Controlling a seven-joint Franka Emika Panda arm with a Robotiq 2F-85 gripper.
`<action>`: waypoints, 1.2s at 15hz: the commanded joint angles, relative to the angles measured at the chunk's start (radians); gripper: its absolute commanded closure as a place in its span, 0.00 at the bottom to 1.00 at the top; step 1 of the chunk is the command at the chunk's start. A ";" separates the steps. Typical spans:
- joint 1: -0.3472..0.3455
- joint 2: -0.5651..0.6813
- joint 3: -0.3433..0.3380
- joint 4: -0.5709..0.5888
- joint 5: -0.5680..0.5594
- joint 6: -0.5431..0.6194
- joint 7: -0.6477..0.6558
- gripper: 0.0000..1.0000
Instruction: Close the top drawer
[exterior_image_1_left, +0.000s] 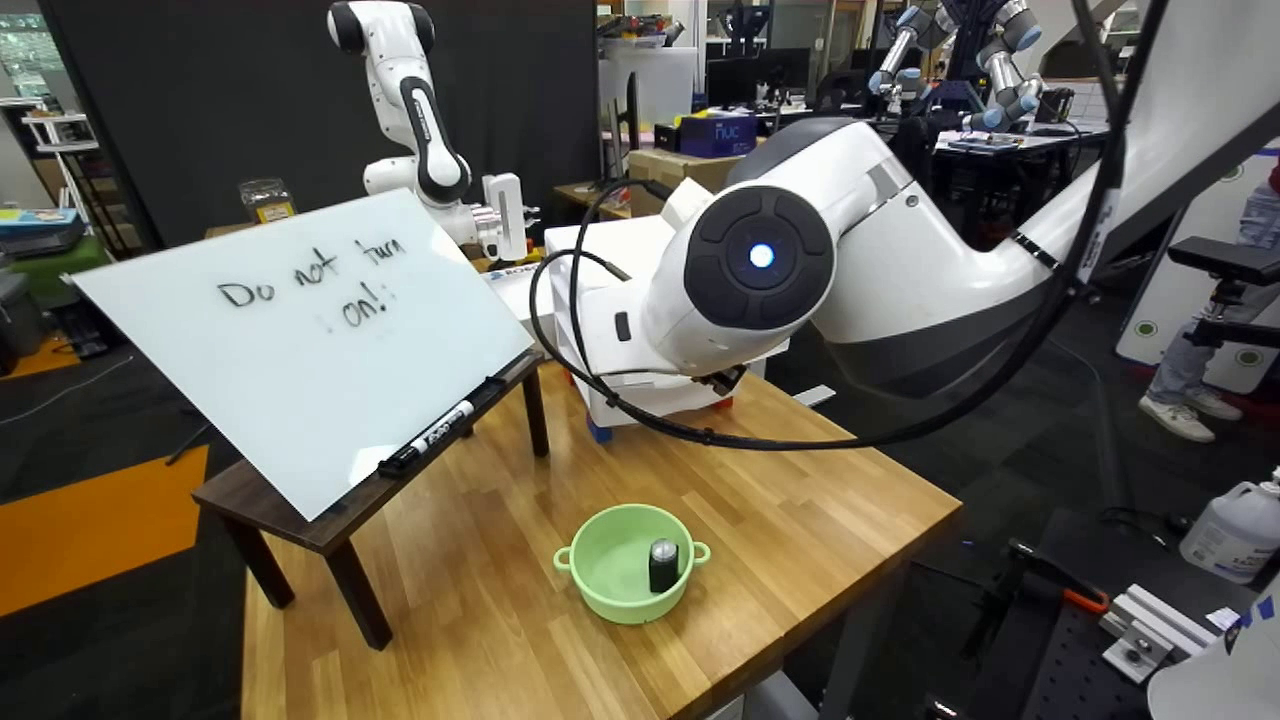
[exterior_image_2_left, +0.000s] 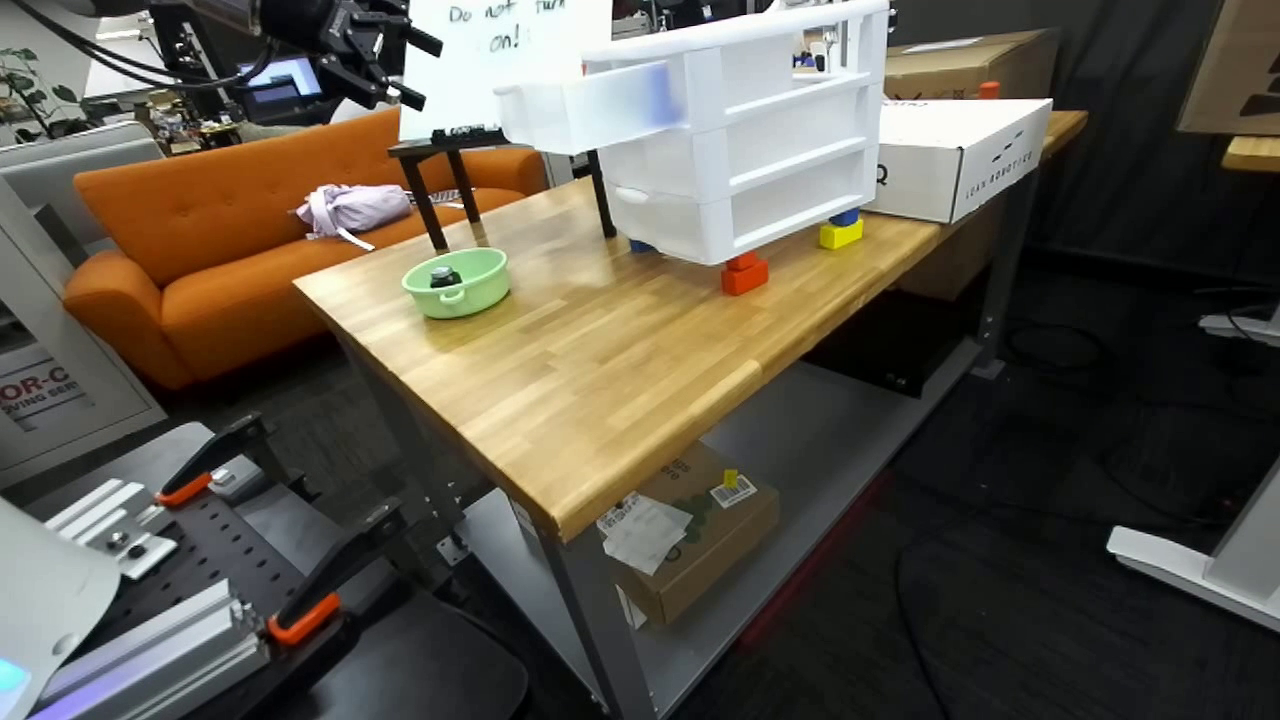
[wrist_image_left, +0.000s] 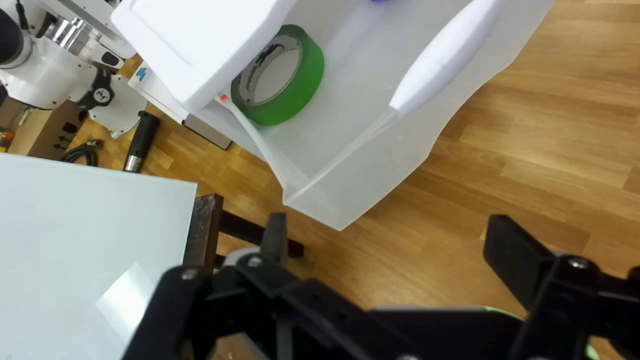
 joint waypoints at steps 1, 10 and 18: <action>-0.015 0.006 -0.007 0.007 -0.071 0.079 0.081 0.00; -0.028 -0.034 -0.024 -0.043 -0.283 0.117 0.413 0.00; -0.023 -0.086 -0.024 -0.151 -0.377 0.048 0.580 0.00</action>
